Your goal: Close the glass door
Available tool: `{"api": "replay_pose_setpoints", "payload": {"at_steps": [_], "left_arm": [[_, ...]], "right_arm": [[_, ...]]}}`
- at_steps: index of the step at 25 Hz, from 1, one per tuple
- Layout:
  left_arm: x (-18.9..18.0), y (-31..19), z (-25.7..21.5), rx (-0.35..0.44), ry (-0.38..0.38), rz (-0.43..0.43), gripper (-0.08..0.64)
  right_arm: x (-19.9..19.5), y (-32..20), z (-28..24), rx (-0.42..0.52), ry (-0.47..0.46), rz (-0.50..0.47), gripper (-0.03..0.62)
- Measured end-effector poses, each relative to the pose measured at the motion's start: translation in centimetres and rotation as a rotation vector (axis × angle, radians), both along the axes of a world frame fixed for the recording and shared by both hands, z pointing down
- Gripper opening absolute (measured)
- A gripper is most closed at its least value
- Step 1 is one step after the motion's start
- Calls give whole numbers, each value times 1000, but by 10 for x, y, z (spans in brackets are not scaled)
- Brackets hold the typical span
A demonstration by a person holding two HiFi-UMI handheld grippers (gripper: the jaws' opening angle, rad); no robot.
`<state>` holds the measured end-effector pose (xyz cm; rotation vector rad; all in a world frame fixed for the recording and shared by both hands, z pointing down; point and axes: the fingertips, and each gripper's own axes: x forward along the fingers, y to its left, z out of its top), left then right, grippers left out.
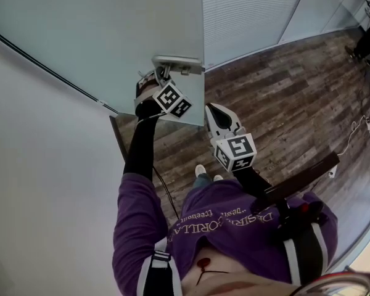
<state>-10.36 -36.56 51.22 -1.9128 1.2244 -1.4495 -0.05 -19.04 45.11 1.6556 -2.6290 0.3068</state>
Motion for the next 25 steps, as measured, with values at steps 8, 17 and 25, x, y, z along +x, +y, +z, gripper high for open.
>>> {"api": "replay_pose_setpoints", "payload": {"at_steps": [8, 17, 25], "left_arm": [[10, -10, 1, -5, 26, 34, 141], [16, -31, 3, 2, 44, 47, 140], [26, -52, 0, -2, 51, 50, 141]], "right_arm": [[-5, -13, 3, 10, 15, 22, -3], [-23, -32, 8, 15, 30, 40, -3], [-18, -40, 13, -1, 34, 84, -3]]}}
